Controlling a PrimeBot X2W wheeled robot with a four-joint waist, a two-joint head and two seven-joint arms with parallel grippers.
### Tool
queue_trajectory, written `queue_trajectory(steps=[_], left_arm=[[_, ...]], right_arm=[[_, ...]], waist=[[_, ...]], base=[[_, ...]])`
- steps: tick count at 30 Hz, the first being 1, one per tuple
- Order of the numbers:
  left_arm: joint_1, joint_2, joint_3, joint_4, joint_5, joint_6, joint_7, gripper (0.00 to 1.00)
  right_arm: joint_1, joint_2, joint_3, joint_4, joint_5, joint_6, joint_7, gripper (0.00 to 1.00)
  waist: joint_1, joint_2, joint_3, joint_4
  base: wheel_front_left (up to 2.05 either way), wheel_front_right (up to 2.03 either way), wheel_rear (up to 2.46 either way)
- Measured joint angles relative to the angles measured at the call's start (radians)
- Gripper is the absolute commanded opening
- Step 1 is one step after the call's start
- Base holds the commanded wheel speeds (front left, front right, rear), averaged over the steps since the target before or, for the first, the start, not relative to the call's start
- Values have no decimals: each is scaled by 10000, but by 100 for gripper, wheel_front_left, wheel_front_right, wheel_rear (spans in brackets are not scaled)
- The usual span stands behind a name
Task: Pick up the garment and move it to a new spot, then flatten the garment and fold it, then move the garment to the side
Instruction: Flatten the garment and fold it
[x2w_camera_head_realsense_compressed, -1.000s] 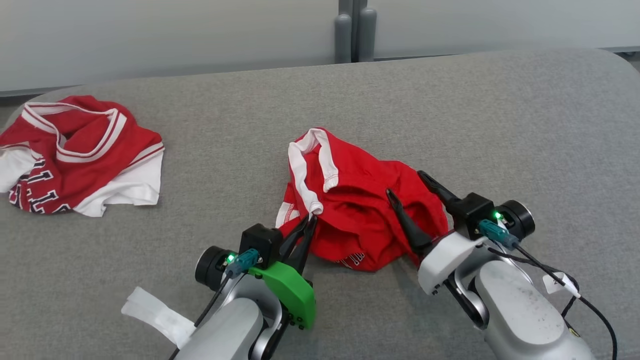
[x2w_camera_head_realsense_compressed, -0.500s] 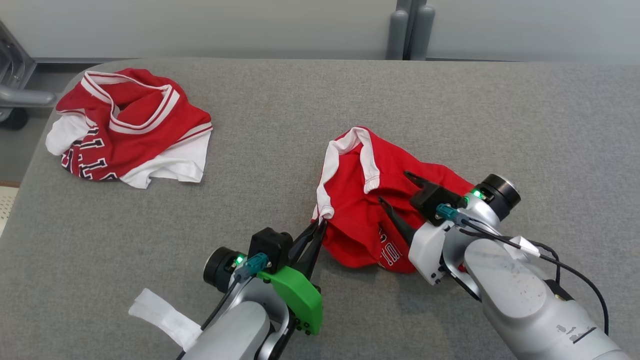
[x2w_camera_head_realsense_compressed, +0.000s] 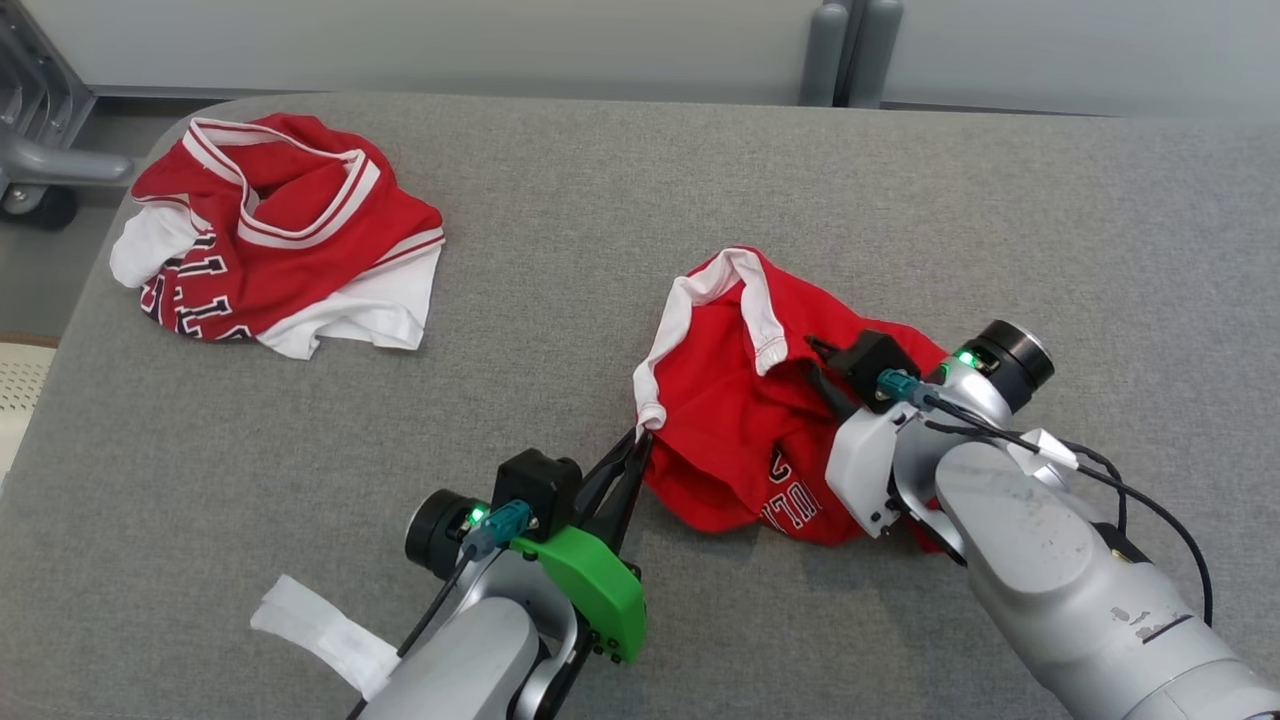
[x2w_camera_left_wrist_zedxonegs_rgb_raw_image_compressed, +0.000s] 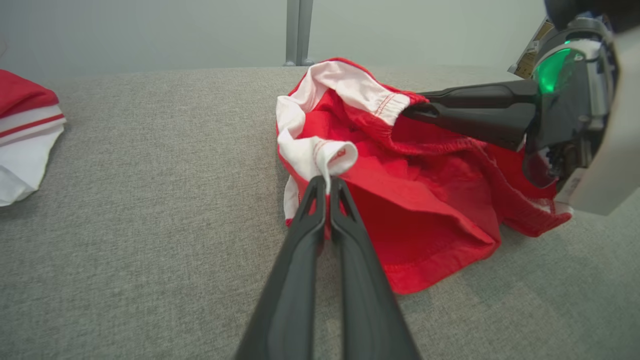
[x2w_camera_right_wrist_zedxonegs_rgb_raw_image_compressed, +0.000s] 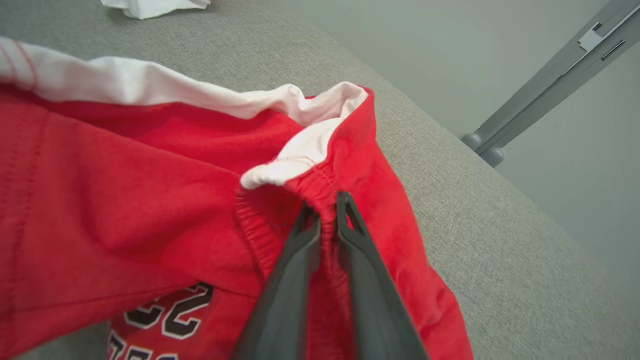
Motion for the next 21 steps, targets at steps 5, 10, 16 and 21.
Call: queue_trajectory(steps=[5, 10, 16, 21], left_arm=[[0, 0, 357, 69, 13, 10, 0, 0], [1, -4, 941, 134, 92, 21, 0, 0], [41, 88, 1569, -119, 92, 52, -2, 0], [295, 376, 1825, -380, 198, -77, 0, 0]], right_arm=[[-123, 144, -332, 128, 280, -12, -408, 0], [-179, 192, -1315, -40, 1283, -299, -955, 0], [174, 58, -2322, -500, 2236, -362, -1143, 0], [959, -403, -2640, -767, 2648, -276, -1143, 0]], waist=[[0, 0, 39, -78], [0, 0, 50, -287], [1, 0, -34, -607], [0, 0, -148, -952]], base=[[0, 0, 0], [0, 0, 0], [0, 0, 0], [0, 0, 0]])
